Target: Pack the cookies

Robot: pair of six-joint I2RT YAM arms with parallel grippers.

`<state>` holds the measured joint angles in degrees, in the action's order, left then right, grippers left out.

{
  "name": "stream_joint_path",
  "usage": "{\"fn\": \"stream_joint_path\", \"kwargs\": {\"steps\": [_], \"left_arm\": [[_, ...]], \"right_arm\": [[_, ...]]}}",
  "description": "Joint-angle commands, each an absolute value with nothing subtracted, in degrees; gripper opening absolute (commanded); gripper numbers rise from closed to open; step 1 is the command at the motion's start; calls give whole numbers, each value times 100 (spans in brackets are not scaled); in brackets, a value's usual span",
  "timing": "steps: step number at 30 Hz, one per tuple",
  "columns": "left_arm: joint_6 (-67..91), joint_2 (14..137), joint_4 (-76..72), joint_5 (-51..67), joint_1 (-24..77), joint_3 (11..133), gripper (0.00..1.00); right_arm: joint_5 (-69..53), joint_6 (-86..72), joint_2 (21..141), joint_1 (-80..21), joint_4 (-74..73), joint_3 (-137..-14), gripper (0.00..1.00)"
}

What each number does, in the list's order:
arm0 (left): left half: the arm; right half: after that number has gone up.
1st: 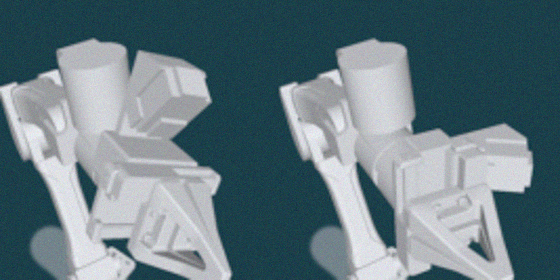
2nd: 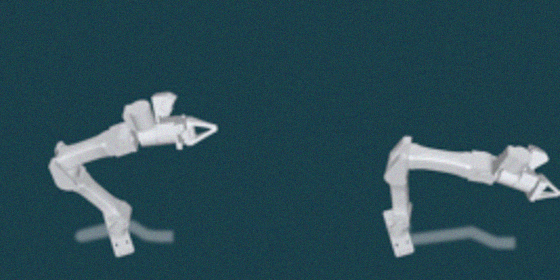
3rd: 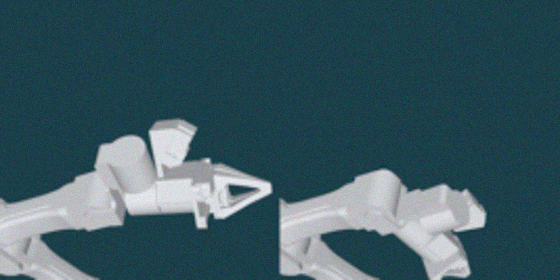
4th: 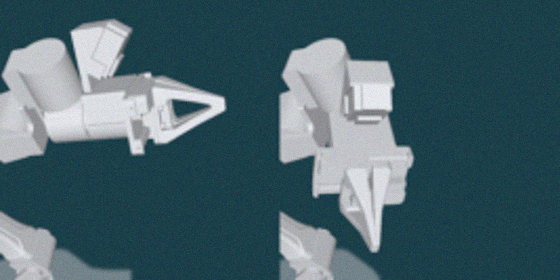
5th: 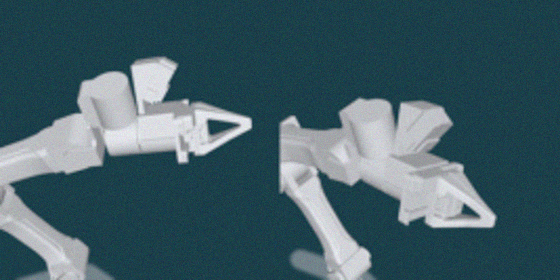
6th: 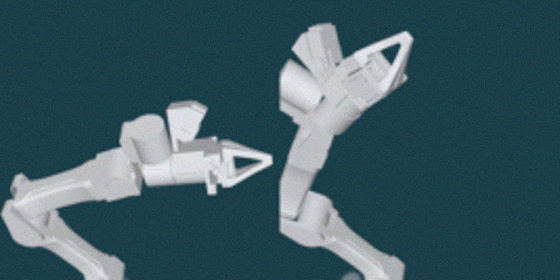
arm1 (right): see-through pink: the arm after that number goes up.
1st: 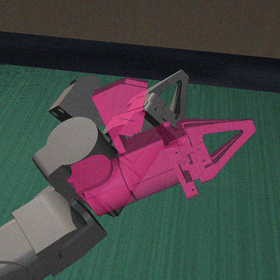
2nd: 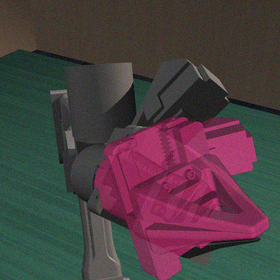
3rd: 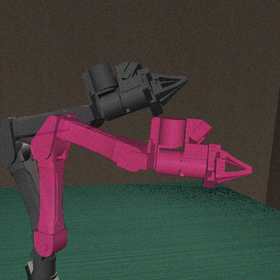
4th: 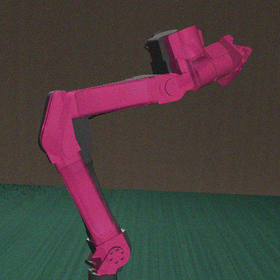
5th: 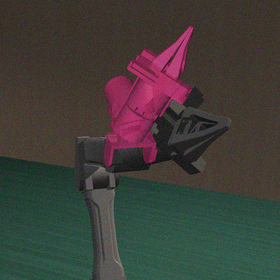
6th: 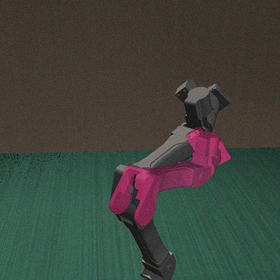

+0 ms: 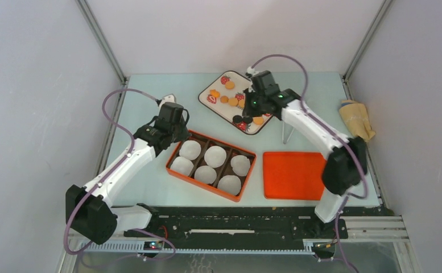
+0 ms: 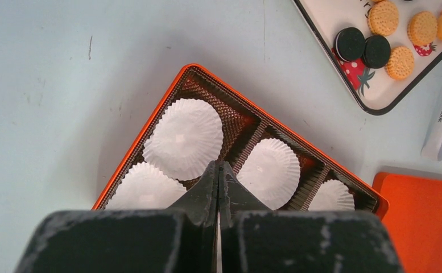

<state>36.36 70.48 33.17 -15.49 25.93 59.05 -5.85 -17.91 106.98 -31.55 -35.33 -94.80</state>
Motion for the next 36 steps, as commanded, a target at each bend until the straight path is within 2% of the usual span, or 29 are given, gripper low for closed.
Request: {"fn": "stream_joint_path", "kwargs": {"steps": [1, 5, 11, 23, 36], "left_arm": [[3418, 6965, 3114, -1519, 2628, 6035, 0], [3394, 7112, 3103, -1446, 2645, 6189, 0], [3361, 7159, 3113, -1399, 2672, 6328, 0], [3357, 6872, 3082, -1396, 2672, 6133, 0], [3371, 7005, 3034, -1379, 2672, 6115, 0]], "right_arm": [[286, -1812, 9533, -3521, -3639, -8583, 0], [440, -2059, 9246, -4226, -3789, -7832, 0], [943, -2607, 9531, -4964, -3969, -7594, 0], [930, -2711, 10001, -4125, -4031, -7119, 0], [941, -2404, 10445, -3484, -3772, -7436, 0]]}}
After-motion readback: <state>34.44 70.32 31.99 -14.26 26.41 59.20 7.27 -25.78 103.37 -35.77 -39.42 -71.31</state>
